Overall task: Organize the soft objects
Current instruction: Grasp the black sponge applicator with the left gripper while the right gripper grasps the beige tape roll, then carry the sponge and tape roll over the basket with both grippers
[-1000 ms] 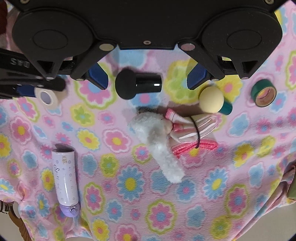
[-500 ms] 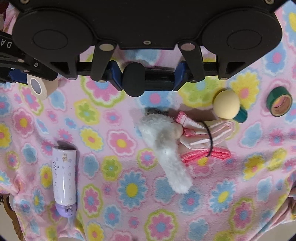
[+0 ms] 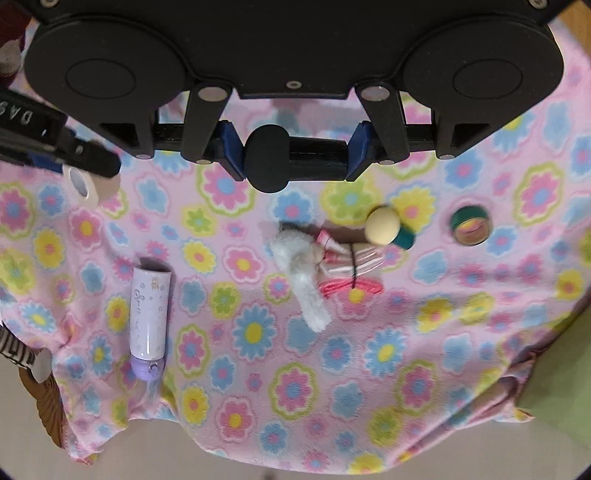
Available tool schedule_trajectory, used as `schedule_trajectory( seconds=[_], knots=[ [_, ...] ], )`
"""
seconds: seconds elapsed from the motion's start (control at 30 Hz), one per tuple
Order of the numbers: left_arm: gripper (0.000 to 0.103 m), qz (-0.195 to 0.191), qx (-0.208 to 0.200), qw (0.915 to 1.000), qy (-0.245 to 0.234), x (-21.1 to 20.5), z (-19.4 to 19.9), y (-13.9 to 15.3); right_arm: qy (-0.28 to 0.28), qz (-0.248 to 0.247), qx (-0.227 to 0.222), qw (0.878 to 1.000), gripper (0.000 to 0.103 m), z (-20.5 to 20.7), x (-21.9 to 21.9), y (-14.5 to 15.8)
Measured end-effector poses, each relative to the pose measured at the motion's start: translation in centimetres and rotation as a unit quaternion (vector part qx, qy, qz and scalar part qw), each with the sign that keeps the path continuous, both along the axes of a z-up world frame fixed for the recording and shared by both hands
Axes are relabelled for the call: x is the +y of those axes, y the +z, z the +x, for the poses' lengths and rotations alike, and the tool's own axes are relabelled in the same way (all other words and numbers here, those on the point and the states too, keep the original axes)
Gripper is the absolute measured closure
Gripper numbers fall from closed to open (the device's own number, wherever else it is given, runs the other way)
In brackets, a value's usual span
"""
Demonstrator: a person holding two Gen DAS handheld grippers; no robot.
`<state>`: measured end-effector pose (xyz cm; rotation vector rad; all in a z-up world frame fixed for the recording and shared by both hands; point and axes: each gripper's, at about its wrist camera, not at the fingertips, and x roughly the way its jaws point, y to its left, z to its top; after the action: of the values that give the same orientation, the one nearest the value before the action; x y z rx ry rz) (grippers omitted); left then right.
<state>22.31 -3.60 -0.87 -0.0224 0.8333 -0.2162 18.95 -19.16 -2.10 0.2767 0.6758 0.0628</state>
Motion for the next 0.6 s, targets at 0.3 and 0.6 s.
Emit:
schedule_trajectory(
  seconds=[0.3,0.6],
  knots=[
    [0.049,0.002,-0.016,0.9999,0.003,1.1,-7.6,2.4,0.033,0.027,-0.034,0.999,0.054,-8.4,2.1,3.6],
    [0.049,-0.008,-0.042,0.9987,0.028,2.3,-14.1,3.3,0.044,0.051,-0.04,0.997,0.054,-15.2,3.1,4.1]
  ],
)
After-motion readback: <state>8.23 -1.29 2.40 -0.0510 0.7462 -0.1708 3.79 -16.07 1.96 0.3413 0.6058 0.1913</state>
